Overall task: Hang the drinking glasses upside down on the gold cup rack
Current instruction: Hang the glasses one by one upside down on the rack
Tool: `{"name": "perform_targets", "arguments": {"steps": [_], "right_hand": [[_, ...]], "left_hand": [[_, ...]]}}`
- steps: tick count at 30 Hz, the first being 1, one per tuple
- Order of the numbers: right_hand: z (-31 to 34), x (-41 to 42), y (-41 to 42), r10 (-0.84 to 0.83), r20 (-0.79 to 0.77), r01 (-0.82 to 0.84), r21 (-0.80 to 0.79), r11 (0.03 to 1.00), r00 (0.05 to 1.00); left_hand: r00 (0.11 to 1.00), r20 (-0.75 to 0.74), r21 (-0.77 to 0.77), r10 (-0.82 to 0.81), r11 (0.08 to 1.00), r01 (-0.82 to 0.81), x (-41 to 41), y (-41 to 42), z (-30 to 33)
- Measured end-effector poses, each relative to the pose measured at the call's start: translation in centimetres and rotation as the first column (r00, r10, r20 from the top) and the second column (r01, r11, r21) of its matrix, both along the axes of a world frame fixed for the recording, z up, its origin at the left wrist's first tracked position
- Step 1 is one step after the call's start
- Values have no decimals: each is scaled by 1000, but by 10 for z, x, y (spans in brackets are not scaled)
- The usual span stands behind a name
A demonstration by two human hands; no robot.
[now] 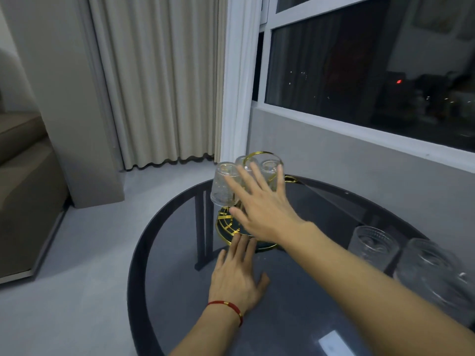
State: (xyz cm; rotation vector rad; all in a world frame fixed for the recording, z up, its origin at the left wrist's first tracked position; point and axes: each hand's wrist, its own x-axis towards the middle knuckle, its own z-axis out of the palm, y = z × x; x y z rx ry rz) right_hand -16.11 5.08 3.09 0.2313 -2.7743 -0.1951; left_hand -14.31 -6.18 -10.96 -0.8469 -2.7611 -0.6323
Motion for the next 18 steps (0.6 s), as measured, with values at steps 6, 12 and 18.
{"name": "perform_targets", "arguments": {"steps": [6,12,18], "right_hand": [[-27,110,40,-60,55,63,-47,997,997],[-51,200,78,-214,-84,176,-323,930,973],[-48,235,126,-579,-247,349,-596,723,777]], "left_hand": [[988,135,-91,80,994,-68,19,14,16],[986,168,-58,-5,998,15,62,48,32],[945,240,275,-222,949,154,93,79,53]]}}
